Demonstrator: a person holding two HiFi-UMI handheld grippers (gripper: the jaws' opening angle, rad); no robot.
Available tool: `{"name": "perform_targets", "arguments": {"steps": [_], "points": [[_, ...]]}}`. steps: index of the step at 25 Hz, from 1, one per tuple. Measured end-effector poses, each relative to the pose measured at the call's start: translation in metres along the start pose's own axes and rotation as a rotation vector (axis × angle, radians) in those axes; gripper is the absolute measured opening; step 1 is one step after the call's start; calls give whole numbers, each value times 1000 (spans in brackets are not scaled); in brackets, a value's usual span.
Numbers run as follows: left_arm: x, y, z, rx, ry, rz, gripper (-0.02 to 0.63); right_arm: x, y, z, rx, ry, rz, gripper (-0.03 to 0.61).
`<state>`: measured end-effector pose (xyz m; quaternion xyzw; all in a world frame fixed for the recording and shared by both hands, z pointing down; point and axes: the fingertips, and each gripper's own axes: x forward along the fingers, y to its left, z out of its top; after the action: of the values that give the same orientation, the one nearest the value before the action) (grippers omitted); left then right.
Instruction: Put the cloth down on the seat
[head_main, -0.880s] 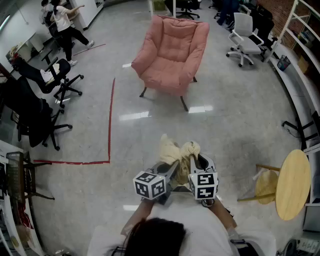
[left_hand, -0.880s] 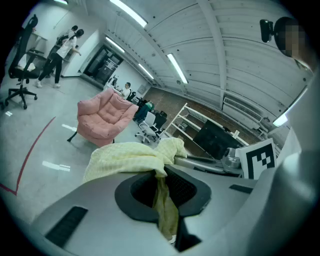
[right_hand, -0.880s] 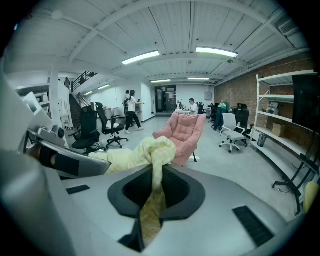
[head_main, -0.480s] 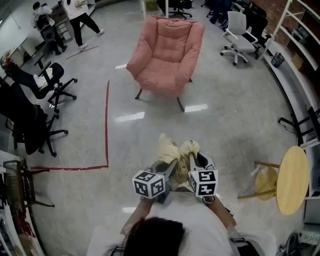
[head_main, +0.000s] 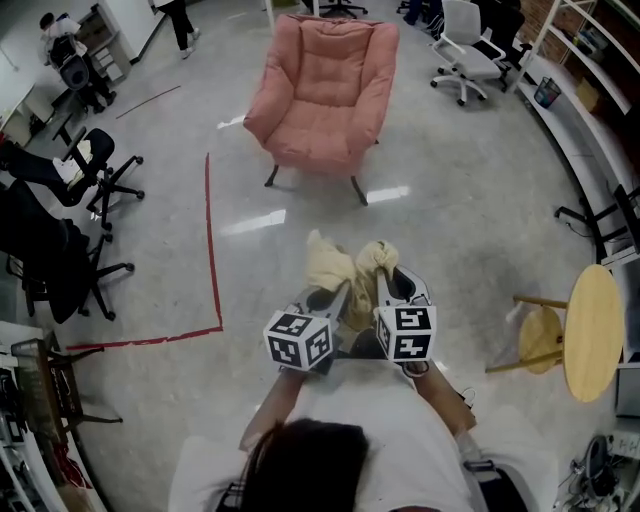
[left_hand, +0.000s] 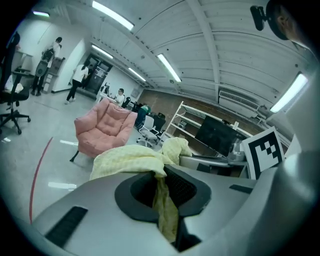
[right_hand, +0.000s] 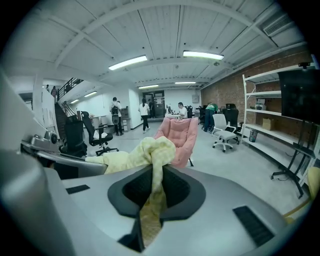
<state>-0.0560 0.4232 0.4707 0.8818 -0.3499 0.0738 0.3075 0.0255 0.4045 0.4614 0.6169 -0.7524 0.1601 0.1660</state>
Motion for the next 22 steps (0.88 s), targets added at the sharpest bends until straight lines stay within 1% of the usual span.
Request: {"name": "perform_targets", "arguments": {"steps": [3, 11, 15, 18, 22], "points": [[8, 5, 8, 32, -7, 6, 54, 7, -4, 6, -7, -12, -14, 58], [42, 21, 18, 14, 8, 20, 54, 36, -21, 13, -23, -2, -10, 58], [69, 31, 27, 27, 28, 34, 54, 62, -39, 16, -21, 17, 15, 58], [95, 37, 36, 12, 46, 45, 54, 83, -58, 21, -18, 38, 39, 58], [127, 56, 56, 4, 63, 71, 54, 120, -74, 35, -25, 52, 73, 58]]}}
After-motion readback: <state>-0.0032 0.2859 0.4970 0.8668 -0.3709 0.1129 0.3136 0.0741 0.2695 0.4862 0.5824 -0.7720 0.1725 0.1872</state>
